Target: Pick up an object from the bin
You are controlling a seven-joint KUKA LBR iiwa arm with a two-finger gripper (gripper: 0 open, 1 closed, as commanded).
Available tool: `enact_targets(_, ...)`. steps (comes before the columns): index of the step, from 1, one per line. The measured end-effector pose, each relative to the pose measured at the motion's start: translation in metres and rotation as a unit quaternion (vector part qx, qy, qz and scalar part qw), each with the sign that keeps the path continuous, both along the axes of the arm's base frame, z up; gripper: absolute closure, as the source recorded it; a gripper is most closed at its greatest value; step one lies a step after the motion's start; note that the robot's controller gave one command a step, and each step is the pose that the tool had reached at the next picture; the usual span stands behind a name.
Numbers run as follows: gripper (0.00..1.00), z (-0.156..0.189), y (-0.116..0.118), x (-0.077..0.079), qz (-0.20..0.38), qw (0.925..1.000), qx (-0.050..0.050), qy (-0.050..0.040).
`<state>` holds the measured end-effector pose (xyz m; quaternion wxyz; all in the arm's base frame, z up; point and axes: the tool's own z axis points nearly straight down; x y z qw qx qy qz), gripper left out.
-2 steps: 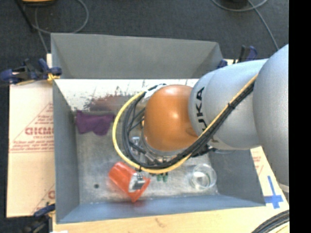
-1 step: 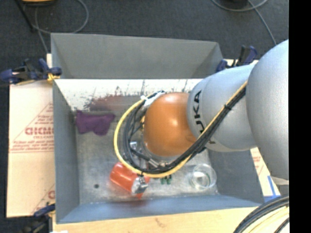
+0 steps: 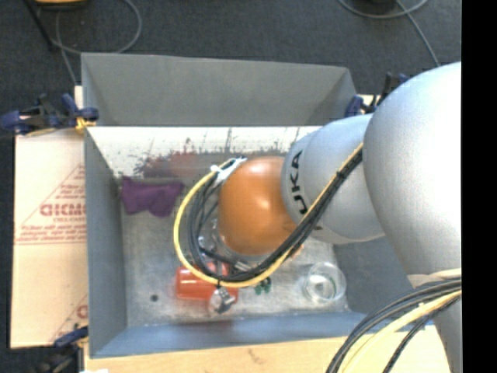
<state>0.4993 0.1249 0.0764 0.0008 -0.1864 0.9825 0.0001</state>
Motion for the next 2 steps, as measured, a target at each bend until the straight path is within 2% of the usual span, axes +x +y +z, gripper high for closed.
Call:
enact_targets(1,1.0,0.0,0.0,0.0,0.0,1.0,0.0,0.0001)
enact_targets(2,1.0,0.165,-0.033,0.005,0.142,0.9899,0.0,-0.0015)
